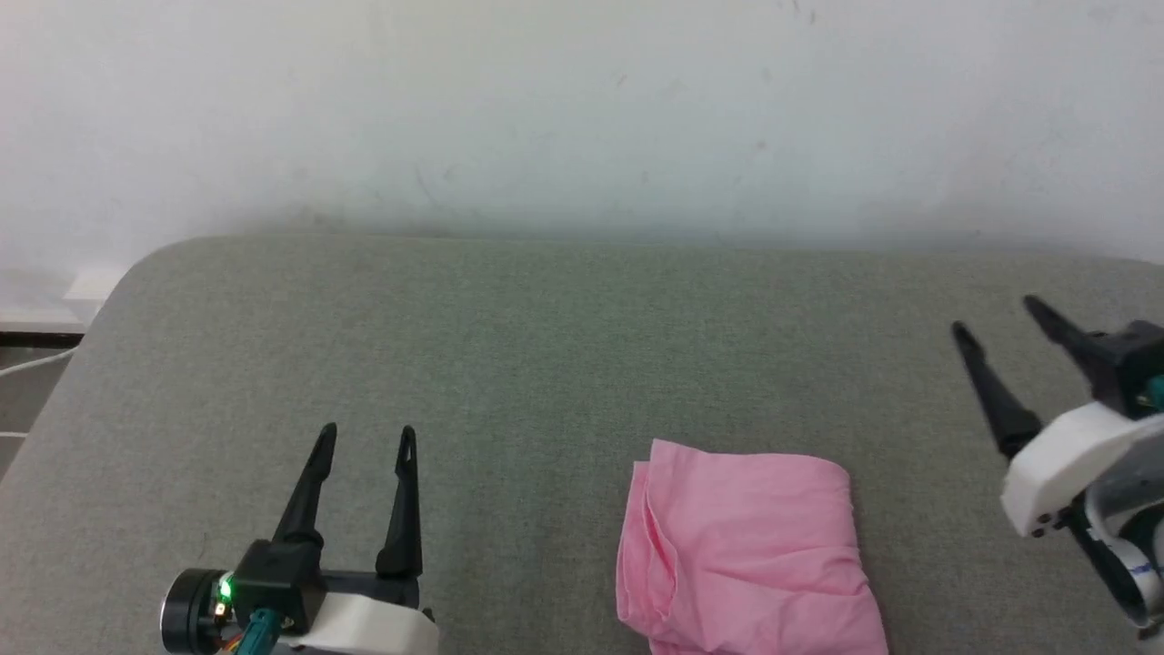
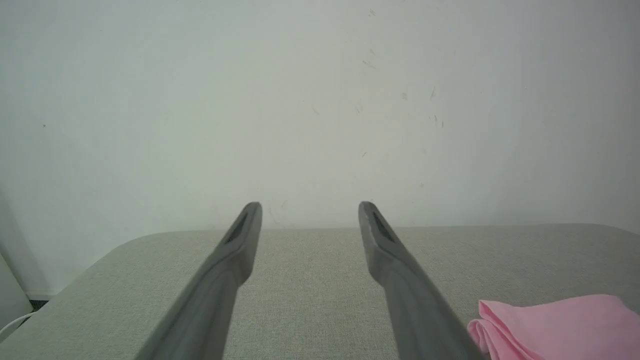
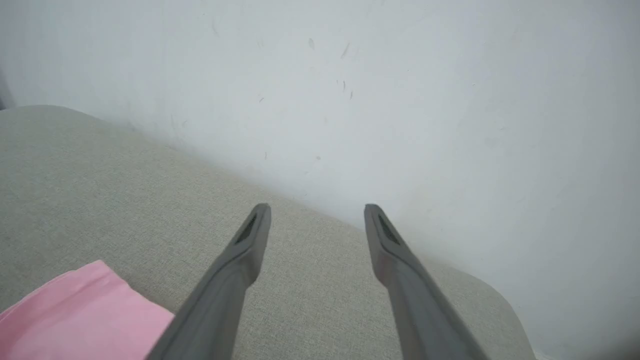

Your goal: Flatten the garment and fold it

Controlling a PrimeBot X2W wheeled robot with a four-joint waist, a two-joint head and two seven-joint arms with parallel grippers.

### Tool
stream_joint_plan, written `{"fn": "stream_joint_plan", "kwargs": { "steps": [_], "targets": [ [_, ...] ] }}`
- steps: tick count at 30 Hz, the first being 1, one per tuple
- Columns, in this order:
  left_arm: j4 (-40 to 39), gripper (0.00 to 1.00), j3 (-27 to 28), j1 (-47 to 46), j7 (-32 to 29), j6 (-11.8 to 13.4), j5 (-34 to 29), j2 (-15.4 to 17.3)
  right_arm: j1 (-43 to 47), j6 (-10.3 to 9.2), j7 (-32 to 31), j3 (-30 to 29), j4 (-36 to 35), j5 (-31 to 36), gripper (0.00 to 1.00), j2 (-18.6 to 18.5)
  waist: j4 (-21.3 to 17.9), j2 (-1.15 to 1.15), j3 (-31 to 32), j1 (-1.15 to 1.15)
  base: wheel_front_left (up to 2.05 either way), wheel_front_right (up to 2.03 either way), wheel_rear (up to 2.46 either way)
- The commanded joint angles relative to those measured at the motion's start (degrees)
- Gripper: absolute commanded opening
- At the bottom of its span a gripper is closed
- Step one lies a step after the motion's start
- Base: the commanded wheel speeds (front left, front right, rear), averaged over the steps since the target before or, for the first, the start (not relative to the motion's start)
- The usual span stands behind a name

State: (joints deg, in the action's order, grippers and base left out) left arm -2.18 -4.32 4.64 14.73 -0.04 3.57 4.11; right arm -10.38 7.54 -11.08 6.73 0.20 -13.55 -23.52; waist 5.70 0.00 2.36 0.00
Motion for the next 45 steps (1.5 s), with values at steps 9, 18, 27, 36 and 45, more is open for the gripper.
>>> {"fn": "stream_joint_plan", "kwargs": {
  "steps": [9,18,27,36,45],
  "targets": [
    [0.06,1.00,0.60,0.16,0.27,-1.50,0.71,-0.42,10.12,-0.05,14.11,-13.41,-5.67,4.97,1.00,7.87,-1.90,0.00,-1.77,0.00,0.00,0.00,0.00],
    [2.04,1.00,0.57,1.48,0.27,-2.43,-0.45,-0.45,18.54,-0.05,20.34,-16.89,-8.05,6.14,1.00,17.10,-2.71,0.00,-2.19,0.00,0.00,0.00,0.00],
    [2.14,1.00,0.32,1.19,0.27,-1.86,-0.39,-0.77,19.45,-0.05,18.74,-14.45,-8.45,4.97,1.00,16.58,-2.07,0.00,-2.90,0.00,0.00,0.00,0.00],
    [2.52,1.00,-0.37,-0.07,0.27,-2.08,-0.90,-0.91,20.05,-0.05,-5.43,-5.16,-7.74,-10.94,1.00,11.69,-0.93,0.00,-6.02,0.00,0.00,0.00,0.00],
    [3.89,1.00,-2.06,-2.85,0.27,-2.45,-1.10,-1.04,14.98,-0.05,-27.04,-5.30,-4.27,-24.04,1.00,11.32,1.62,0.00,-10.00,0.00,0.00,0.00,0.00]
  ]
}}
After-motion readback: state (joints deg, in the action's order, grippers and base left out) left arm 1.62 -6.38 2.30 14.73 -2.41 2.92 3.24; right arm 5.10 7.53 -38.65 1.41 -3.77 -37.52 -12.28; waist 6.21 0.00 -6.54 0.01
